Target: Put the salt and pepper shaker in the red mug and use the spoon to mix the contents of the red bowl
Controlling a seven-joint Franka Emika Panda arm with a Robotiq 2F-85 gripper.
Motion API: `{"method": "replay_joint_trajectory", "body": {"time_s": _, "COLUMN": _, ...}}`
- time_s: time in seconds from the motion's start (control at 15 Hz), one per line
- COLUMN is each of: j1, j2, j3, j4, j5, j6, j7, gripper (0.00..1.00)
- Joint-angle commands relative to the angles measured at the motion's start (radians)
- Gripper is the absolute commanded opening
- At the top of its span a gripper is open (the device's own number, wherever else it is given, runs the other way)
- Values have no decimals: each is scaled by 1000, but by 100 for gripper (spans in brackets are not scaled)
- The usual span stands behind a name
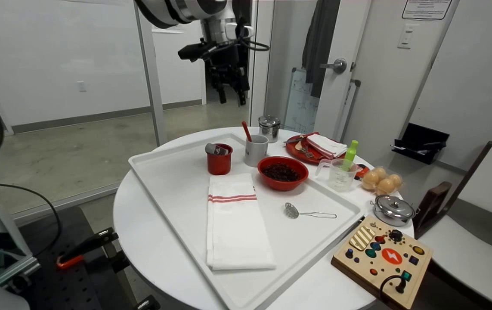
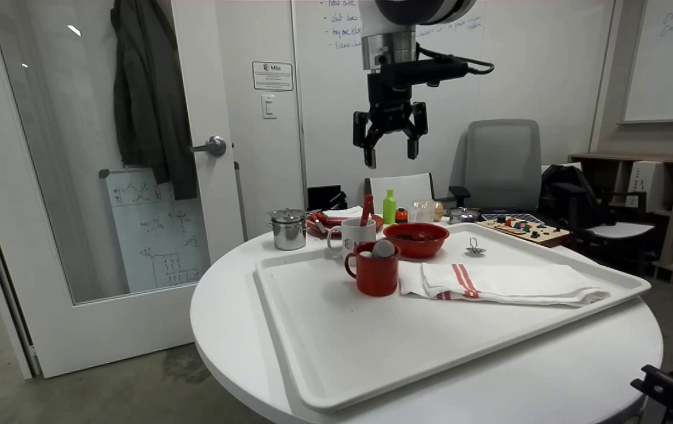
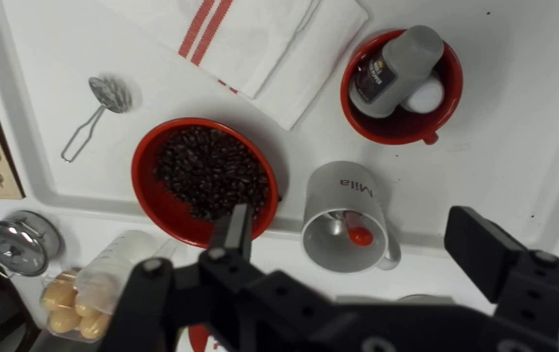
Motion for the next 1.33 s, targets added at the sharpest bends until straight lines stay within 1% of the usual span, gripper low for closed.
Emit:
{"method": "replay_joint_trajectory", "body": {"time_s": 0.0, "j1": -53, "j2": -130, "j3": -8, "j4": -141, "j5": 10, "j6": 29, "j7": 55, "gripper": 100}}
{"method": "replay_joint_trajectory", "body": {"time_s": 0.47, "j1": -157, "j2": -315, "j3": -3, "j4": -319, "j5": 21, "j6": 34, "j7": 108, "gripper": 100}}
{"method": "replay_joint_trajectory", "body": {"time_s": 0.53, "j1": -159, "j2": -233, "j3": 9, "j4": -238, "j5": 4, "j6": 8, "j7": 83, "gripper": 100}}
{"method": "replay_joint_trajectory", "body": {"time_s": 0.8, "j1": -177, "j2": -294, "j3": 15, "j4": -293, "j5": 7, "j6": 15, "j7": 91, "gripper": 100}}
{"method": "replay_joint_trajectory", "body": {"time_s": 1.27, "j1": -177, "j2": -296, "j3": 17, "j4": -300, "j5": 7, "j6": 18, "j7": 96, "gripper": 100}}
